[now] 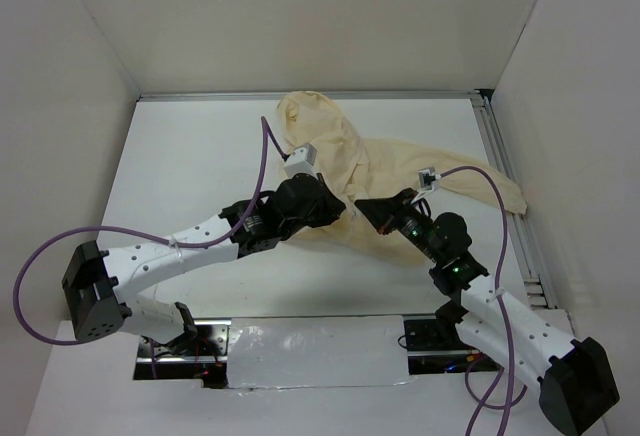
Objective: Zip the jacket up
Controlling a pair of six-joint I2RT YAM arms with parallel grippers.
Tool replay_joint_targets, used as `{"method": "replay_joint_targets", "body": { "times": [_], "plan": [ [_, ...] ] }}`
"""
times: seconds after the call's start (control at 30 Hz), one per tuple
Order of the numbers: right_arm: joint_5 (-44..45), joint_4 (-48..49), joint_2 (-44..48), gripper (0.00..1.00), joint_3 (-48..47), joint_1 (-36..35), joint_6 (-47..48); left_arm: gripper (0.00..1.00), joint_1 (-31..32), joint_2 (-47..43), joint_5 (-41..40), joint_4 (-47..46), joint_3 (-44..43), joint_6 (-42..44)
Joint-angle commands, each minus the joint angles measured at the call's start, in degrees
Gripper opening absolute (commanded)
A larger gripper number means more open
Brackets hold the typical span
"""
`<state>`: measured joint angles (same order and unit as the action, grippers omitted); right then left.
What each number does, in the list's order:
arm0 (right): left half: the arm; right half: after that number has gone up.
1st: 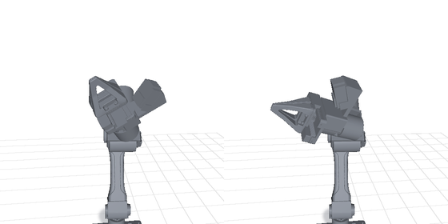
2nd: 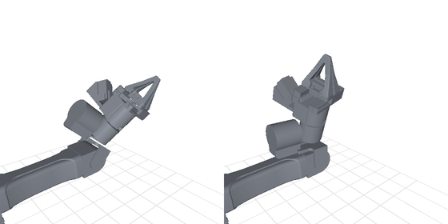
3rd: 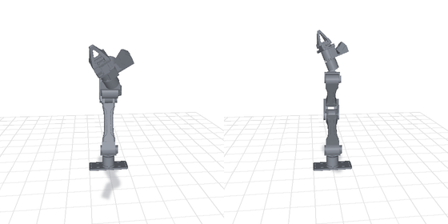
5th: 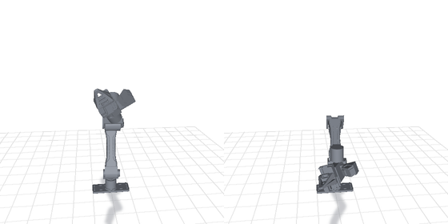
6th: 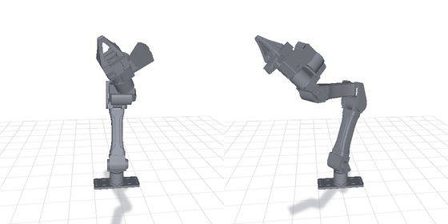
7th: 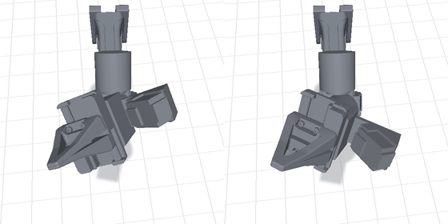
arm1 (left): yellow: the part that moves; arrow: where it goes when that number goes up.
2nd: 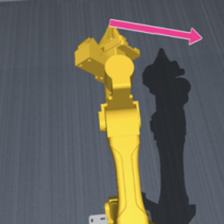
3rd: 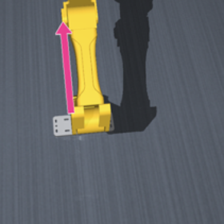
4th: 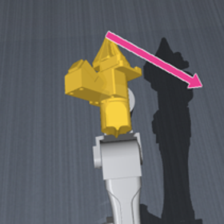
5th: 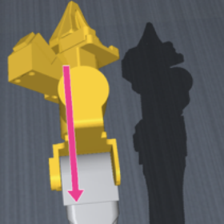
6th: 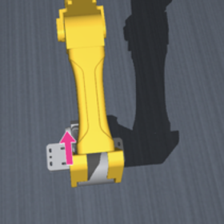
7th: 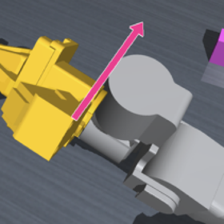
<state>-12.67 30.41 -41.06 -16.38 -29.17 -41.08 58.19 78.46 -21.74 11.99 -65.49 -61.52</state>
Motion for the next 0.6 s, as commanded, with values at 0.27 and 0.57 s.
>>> {"method": "replay_joint_targets", "body": {
  "times": [0.27,0.57],
  "plan": [
    [-0.69,3.69,0.54,0.00,-1.55,0.69,-0.05,0.00,-0.01,-1.38,0.99,-2.14,-0.95,1.75],
    [-0.69,1.23,1.68,0.00,-1.63,0.69,0.30,0.00,-0.01,-2.08,-1.11,-0.30,-0.86,-0.45]
  ]
}}
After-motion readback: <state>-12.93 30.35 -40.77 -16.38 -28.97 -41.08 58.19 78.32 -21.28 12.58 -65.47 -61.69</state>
